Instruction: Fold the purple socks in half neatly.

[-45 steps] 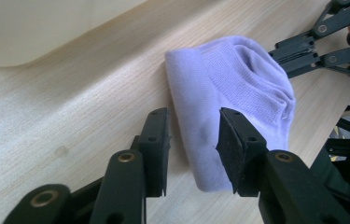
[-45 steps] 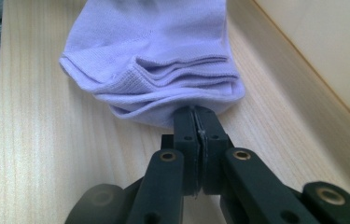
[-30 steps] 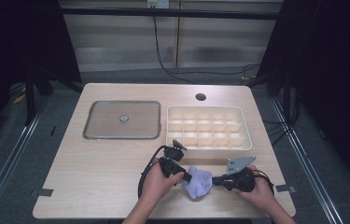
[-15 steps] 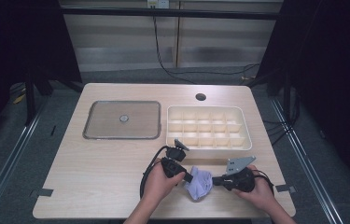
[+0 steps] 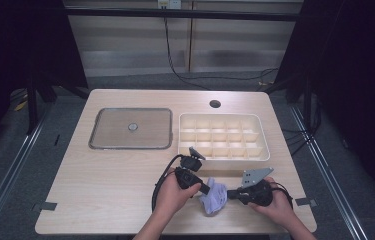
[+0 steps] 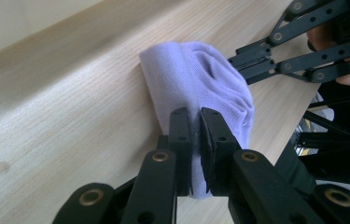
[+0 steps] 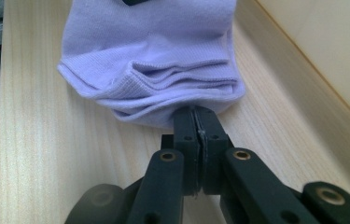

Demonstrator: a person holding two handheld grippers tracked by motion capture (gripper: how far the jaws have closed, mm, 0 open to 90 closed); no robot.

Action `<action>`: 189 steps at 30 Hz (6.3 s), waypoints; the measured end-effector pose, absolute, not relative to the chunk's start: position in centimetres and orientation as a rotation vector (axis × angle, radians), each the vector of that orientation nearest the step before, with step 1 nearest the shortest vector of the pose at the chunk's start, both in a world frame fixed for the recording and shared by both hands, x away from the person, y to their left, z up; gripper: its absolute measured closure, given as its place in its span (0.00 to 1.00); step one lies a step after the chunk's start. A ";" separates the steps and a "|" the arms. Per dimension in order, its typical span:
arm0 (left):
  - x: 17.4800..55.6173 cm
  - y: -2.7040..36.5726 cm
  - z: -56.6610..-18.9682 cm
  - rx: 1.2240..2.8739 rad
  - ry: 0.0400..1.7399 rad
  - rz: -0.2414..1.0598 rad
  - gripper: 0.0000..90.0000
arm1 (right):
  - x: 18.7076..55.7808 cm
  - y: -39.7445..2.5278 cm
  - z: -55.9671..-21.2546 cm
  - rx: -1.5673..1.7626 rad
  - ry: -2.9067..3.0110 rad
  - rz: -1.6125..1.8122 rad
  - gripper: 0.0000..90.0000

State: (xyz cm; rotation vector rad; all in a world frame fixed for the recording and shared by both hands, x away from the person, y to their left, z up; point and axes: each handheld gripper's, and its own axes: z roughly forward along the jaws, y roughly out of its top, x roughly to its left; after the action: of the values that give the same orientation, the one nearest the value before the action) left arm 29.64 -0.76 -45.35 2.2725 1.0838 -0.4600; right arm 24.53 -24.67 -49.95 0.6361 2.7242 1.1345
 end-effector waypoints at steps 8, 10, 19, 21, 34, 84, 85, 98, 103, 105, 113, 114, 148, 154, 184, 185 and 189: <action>29.6 -1.0 -45.0 2.291 1.053 -0.465 0.94 | 24.5 -24.6 -49.9 0.639 2.727 1.135 0.98; 29.6 -1.1 -45.0 2.290 1.045 -0.464 0.93 | 24.5 -24.6 -49.9 0.642 2.729 1.142 0.98; 29.4 -1.7 -44.9 2.272 1.042 -0.469 0.94 | 24.4 -24.5 -49.9 0.638 2.730 1.135 0.98; 29.5 -1.7 -44.8 2.294 1.018 -0.470 0.94 | 24.4 -24.5 -49.9 0.636 2.731 1.134 0.98; 29.5 -2.2 -44.6 2.295 1.000 -0.472 0.94 | 24.4 -24.4 -49.9 0.628 2.735 1.136 0.98; 28.9 -4.1 -45.0 2.319 0.957 -0.475 0.94 | 24.2 -23.9 -49.8 0.609 2.744 1.129 0.98; 28.9 -4.1 -45.2 2.317 0.955 -0.470 0.94 | 24.1 -23.9 -49.8 0.609 2.745 1.129 0.98; 28.8 -4.6 -45.8 2.326 0.961 -0.476 0.94 | 24.1 -24.0 -49.8 0.629 2.750 1.132 0.98; 28.6 -4.8 -45.9 2.326 0.958 -0.466 0.94 | 24.1 -24.1 -49.9 0.633 2.752 1.136 0.97; 28.6 -4.8 -45.9 2.330 0.952 -0.462 0.94 | 24.1 -24.1 -49.8 0.633 2.749 1.135 0.97; 28.4 -5.1 -46.0 2.327 0.954 -0.452 0.94 | 24.2 -24.2 -49.9 0.633 2.750 1.144 0.97; 28.4 -5.1 -46.0 2.325 0.955 -0.451 0.94 | 24.2 -24.2 -49.9 0.632 2.750 1.144 0.98; 27.5 -6.4 -46.9 2.344 0.911 -0.388 0.93 | 24.7 -27.0 -48.9 0.797 2.653 1.153 0.98; 27.4 -6.2 -47.0 2.342 0.907 -0.385 0.93 | 24.7 -27.5 -48.3 0.821 2.622 1.167 1.00; 26.9 -6.0 -47.0 2.342 0.879 -0.361 0.93 | 26.0 -24.5 -46.6 0.719 2.639 1.177 1.00; 26.9 -5.9 -47.0 2.340 0.880 -0.363 0.93 | 26.0 -24.3 -46.6 0.718 2.639 1.178 1.00; 26.8 -5.9 -47.1 2.337 0.874 -0.358 0.93 | 26.2 -23.8 -46.5 0.702 2.650 1.179 1.00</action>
State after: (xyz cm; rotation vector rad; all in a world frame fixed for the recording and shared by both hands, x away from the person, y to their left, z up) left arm 26.81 -5.94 -47.07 2.3369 0.8739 -0.3576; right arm 26.19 -23.78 -46.47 0.7019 2.6502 1.1794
